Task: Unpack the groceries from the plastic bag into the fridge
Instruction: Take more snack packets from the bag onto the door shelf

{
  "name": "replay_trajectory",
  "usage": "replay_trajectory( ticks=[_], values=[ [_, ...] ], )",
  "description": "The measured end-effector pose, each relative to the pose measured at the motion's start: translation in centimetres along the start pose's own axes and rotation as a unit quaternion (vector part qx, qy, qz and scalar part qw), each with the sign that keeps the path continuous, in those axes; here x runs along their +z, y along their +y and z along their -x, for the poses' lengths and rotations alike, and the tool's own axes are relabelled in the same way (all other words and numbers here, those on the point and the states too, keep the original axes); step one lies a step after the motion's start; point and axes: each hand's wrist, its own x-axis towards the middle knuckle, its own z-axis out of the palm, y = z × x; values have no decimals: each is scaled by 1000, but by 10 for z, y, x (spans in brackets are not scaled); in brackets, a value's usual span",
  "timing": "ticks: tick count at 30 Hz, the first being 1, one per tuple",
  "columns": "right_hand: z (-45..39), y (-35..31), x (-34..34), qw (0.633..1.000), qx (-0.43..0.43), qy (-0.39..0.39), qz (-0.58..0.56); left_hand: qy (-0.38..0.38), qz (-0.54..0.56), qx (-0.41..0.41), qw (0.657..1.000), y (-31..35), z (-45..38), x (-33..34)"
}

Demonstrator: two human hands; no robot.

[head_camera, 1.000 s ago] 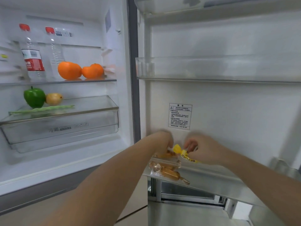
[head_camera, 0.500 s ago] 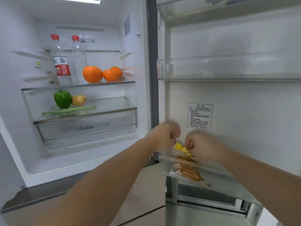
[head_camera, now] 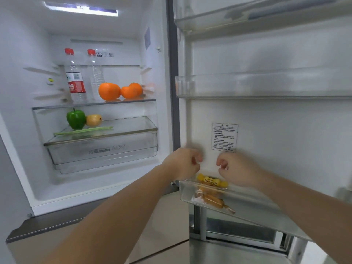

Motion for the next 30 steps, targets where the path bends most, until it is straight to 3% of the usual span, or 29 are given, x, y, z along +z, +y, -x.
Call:
replay_trajectory(
  ticks=[7,18,23,30],
  values=[
    [45,29,-39,998,41,33,-18,8,9,39,999,44,-2,16],
    [122,29,-70,972,190,121,71,-32,55,209,976,76,-20,40],
    [180,6,-70,940,285,138,126,-20,139,266,954,95,-15,52],
    [318,-33,-100,867,450,146,156,-42,140,379,914,167,35,68]
  ],
)
